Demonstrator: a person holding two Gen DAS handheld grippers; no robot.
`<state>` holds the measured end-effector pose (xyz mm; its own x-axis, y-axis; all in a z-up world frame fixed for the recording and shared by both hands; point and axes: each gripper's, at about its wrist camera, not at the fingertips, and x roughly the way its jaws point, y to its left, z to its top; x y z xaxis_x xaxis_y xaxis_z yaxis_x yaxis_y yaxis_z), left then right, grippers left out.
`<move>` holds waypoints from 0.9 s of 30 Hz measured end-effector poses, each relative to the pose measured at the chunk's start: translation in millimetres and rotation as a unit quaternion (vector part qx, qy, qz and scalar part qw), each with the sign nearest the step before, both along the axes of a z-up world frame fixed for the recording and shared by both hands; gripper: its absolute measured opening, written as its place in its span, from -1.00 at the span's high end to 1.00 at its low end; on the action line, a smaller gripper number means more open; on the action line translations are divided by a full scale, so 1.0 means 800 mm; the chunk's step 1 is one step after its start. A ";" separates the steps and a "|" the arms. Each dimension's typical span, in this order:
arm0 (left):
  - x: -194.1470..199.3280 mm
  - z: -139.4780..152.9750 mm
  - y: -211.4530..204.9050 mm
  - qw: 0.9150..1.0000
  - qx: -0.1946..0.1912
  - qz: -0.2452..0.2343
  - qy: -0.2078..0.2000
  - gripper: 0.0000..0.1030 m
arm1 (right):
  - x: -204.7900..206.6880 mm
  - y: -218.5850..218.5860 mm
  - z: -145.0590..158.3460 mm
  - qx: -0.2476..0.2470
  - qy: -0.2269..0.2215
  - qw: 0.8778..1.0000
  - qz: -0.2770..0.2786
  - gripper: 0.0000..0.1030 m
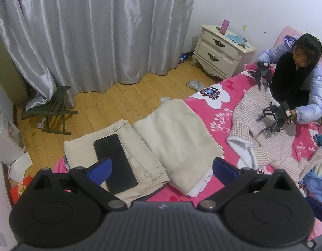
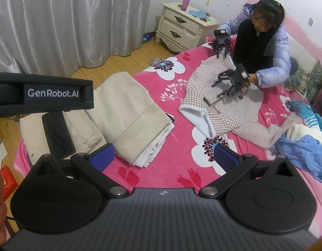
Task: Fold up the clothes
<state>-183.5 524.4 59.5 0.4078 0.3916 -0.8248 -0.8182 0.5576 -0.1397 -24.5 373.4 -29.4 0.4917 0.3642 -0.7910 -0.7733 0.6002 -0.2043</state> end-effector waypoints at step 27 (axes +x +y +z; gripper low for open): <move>-0.002 -0.004 0.003 1.000 -0.001 0.004 0.002 -0.99 | -0.002 0.006 -0.003 -0.004 -0.002 1.000 0.004 -0.97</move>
